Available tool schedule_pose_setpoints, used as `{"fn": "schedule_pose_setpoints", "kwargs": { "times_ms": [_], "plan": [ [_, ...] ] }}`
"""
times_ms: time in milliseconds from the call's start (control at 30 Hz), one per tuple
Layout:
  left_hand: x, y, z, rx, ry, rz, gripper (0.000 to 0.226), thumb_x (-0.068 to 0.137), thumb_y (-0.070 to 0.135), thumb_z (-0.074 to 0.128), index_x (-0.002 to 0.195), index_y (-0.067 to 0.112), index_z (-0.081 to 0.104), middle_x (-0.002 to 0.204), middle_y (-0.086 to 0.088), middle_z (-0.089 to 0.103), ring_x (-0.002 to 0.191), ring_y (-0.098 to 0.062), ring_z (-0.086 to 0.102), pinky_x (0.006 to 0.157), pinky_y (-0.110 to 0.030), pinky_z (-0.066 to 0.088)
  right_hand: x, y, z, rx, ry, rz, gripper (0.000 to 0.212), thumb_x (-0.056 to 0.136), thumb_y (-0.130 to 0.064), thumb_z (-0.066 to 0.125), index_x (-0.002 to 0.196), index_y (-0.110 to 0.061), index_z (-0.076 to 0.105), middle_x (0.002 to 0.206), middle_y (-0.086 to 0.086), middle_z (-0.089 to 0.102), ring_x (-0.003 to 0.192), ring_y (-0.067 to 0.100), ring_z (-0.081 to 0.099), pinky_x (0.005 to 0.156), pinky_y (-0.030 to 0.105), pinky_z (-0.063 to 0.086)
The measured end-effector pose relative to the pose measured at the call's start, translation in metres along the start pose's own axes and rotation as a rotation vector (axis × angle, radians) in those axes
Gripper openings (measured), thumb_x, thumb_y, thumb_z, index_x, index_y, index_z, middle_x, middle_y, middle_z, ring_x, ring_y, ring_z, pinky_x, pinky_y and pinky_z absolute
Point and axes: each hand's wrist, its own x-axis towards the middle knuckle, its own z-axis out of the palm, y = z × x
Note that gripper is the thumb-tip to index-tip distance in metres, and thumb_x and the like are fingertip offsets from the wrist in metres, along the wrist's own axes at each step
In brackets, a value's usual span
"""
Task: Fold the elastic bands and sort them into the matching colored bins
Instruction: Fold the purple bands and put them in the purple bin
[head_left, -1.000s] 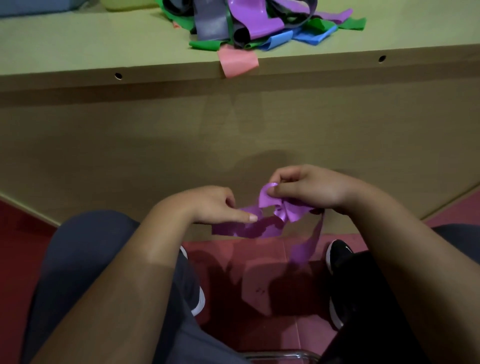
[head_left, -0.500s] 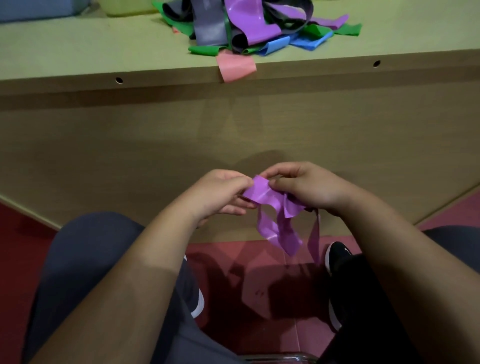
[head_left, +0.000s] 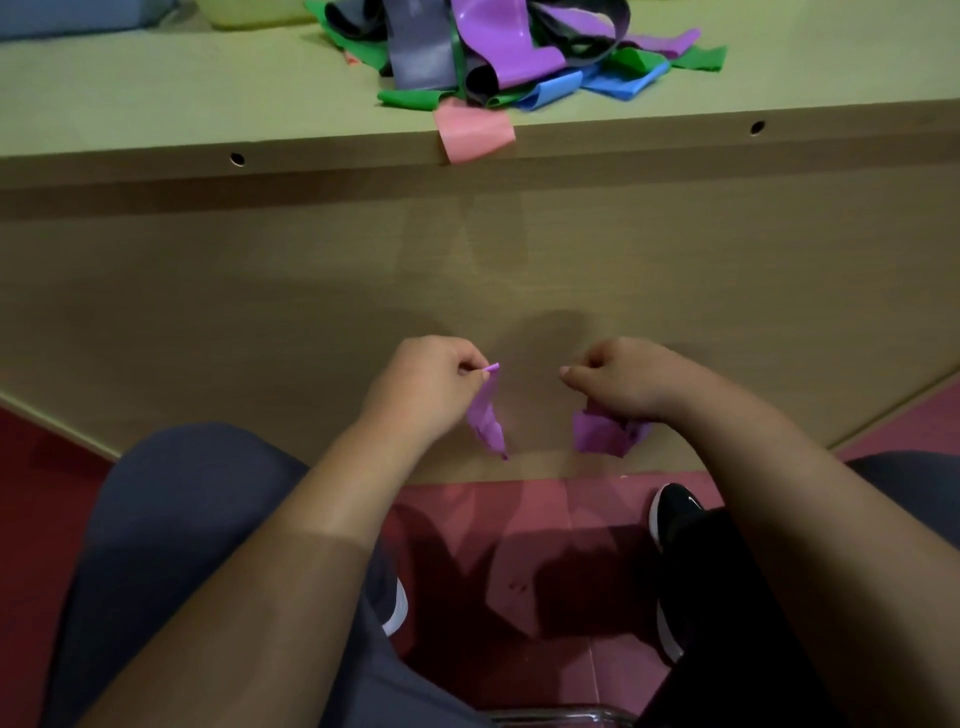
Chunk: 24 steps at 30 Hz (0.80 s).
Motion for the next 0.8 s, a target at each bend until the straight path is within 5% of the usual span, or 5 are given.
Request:
{"fn": "schedule_pose_setpoints", "kwargs": {
  "times_ms": [100, 200, 367, 533, 800],
  "plan": [
    [0.001, 0.0, 0.0, -0.018, -0.012, -0.011, 0.009, 0.09, 0.027, 0.075, 0.088, 0.032, 0.081, 0.078, 0.014, 0.074, 0.075, -0.005, 0.069, 0.067, -0.025, 0.052, -0.002, 0.006, 0.001, 0.059, -0.185, 0.026, 0.028, 0.092, -0.033, 0.068, 0.084, -0.008, 0.074, 0.069, 0.014, 0.072, 0.061, 0.035, 0.067, 0.061, 0.04, 0.056],
    [0.003, -0.001, 0.0, -0.113, -0.019, -0.041, 0.006, 0.09, 0.023, 0.078, 0.088, 0.027, 0.082, 0.074, 0.007, 0.075, 0.068, -0.009, 0.069, 0.062, -0.025, 0.05, -0.004, 0.008, 0.008, 0.27, -0.256, -0.092, 0.011, 0.088, -0.019, 0.078, 0.097, -0.014, 0.079, 0.075, 0.002, 0.072, 0.065, 0.019, 0.06, 0.058, 0.027, 0.046],
    [0.005, 0.0, -0.002, -0.359, -0.095, -0.139, 0.005, 0.095, 0.018, 0.077, 0.092, 0.017, 0.082, 0.078, -0.01, 0.076, 0.064, -0.019, 0.07, 0.065, -0.038, 0.063, -0.008, -0.009, 0.012, 0.69, -0.318, -0.219, 0.018, 0.095, -0.003, 0.075, 0.106, -0.017, 0.079, 0.094, 0.007, 0.08, 0.084, 0.018, 0.07, 0.074, 0.029, 0.053],
    [-0.002, 0.011, -0.007, -0.608, -0.212, -0.219, 0.012, 0.098, 0.011, 0.072, 0.104, 0.005, 0.08, 0.078, -0.009, 0.072, 0.058, -0.008, 0.065, 0.059, -0.027, 0.061, -0.007, -0.015, 0.021, 0.811, -0.206, -0.231, 0.009, 0.095, -0.006, 0.077, 0.102, -0.012, 0.076, 0.087, 0.011, 0.074, 0.083, 0.025, 0.064, 0.083, 0.042, 0.048],
    [-0.009, 0.016, -0.011, -0.835, -0.251, -0.262, 0.01, 0.096, 0.019, 0.077, 0.102, 0.012, 0.081, 0.086, -0.005, 0.077, 0.074, -0.01, 0.071, 0.064, -0.028, 0.063, 0.0, -0.016, 0.036, 0.791, -0.055, -0.23, 0.014, 0.098, -0.019, 0.077, 0.103, -0.006, 0.074, 0.079, 0.007, 0.071, 0.07, 0.018, 0.058, 0.068, 0.032, 0.045]
  ]
}}
